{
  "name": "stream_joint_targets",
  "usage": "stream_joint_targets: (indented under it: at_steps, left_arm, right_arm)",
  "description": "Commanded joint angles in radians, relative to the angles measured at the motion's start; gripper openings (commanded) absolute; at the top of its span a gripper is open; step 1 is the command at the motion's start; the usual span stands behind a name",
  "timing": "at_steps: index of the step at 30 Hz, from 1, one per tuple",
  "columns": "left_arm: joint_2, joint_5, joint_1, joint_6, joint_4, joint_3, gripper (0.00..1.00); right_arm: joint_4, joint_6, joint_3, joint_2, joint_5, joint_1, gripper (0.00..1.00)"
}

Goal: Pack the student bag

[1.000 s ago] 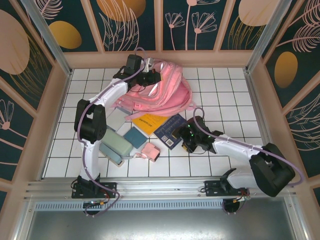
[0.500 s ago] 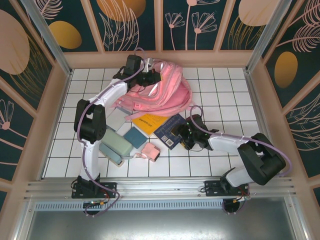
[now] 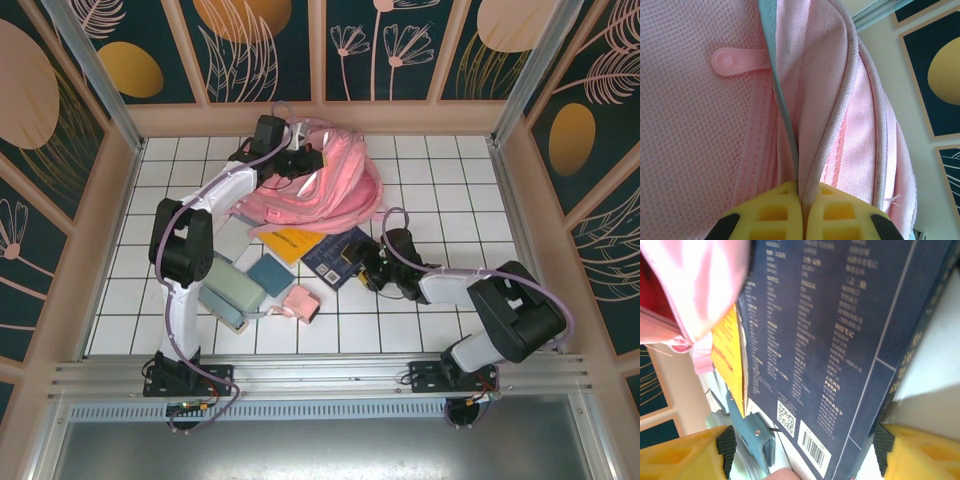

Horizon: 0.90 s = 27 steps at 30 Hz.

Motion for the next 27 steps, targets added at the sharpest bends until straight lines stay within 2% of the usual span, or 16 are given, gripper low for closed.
stream_joint_targets:
  at_steps: [1, 6, 10, 12, 16, 21, 22, 23, 24, 27]
  left_arm:
    - [-0.033, 0.015, -0.004, -0.009, 0.034, -0.011, 0.0]
    - [-0.053, 0.005, -0.004, -0.006, 0.04, -0.034, 0.0]
    - [-0.053, 0.007, -0.004, -0.007, 0.045, -0.044, 0.0]
    - [-0.057, 0.003, -0.004, -0.003, 0.042, -0.046, 0.0]
    - [-0.076, -0.044, -0.004, 0.029, 0.014, -0.053, 0.0]
    - [-0.099, -0.161, -0.004, 0.083, -0.03, -0.045, 0.0]
    - [-0.097, -0.182, -0.004, 0.104, -0.054, -0.023, 0.05]
    - [-0.094, -0.19, -0.004, 0.115, -0.078, 0.0, 0.19]
    - [-0.095, -0.189, -0.004, 0.121, -0.09, 0.012, 0.27]
    - [-0.118, -0.187, -0.007, 0.121, -0.109, 0.008, 0.45]
  right_arm:
    - [0.242, -0.029, 0.089, 0.031, -0.012, -0.009, 0.74]
    - [0.322, -0.01, 0.077, 0.048, -0.001, -0.009, 0.72]
    - [0.283, -0.005, 0.108, 0.113, -0.015, -0.008, 0.7]
    - [0.204, -0.022, 0.122, 0.116, -0.008, -0.001, 0.69]
    - [-0.105, -0.077, 0.139, 0.049, 0.06, 0.021, 0.7]
    - [-0.267, -0.093, 0.128, -0.003, 0.066, 0.065, 0.71]
    - [-0.27, -0.093, 0.124, -0.008, 0.067, 0.074, 0.71]
    - [-0.271, -0.09, 0.116, -0.011, 0.075, 0.082, 0.72]
    - [-0.27, -0.087, 0.109, -0.012, 0.08, 0.085, 0.72]
    - [-0.221, -0.074, 0.08, -0.002, 0.071, 0.082, 0.72]
